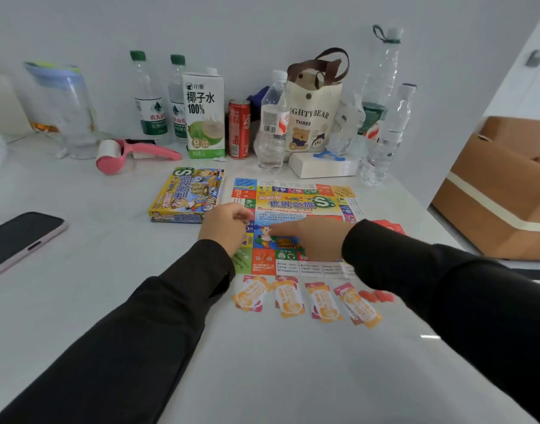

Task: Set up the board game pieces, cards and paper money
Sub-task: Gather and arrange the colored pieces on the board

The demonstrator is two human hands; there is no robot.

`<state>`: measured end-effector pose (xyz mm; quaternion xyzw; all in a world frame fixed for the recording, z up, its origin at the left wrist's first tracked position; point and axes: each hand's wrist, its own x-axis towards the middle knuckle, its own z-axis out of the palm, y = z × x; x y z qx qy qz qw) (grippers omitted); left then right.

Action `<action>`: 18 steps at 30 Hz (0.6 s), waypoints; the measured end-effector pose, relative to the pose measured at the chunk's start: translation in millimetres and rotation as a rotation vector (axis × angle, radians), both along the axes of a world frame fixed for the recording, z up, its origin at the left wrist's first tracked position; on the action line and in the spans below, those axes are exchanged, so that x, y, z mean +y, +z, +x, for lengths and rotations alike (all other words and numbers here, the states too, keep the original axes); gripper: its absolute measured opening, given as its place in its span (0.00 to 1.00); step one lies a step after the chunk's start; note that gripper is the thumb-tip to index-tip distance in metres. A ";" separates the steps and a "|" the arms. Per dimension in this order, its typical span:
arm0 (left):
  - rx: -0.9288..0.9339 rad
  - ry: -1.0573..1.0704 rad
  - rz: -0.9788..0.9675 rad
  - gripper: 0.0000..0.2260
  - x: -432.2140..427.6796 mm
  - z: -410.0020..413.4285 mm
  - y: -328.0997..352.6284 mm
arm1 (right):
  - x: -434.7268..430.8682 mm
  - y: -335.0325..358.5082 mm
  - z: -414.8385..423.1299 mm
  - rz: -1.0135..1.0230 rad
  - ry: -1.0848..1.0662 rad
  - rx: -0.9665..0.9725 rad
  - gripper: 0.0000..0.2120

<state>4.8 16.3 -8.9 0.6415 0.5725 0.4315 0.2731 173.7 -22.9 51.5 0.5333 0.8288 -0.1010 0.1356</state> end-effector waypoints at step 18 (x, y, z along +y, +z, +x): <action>0.002 -0.003 -0.015 0.16 -3.1 0.9 0.4 | -8.7 12.2 27.0 0.017 -0.131 0.124 0.36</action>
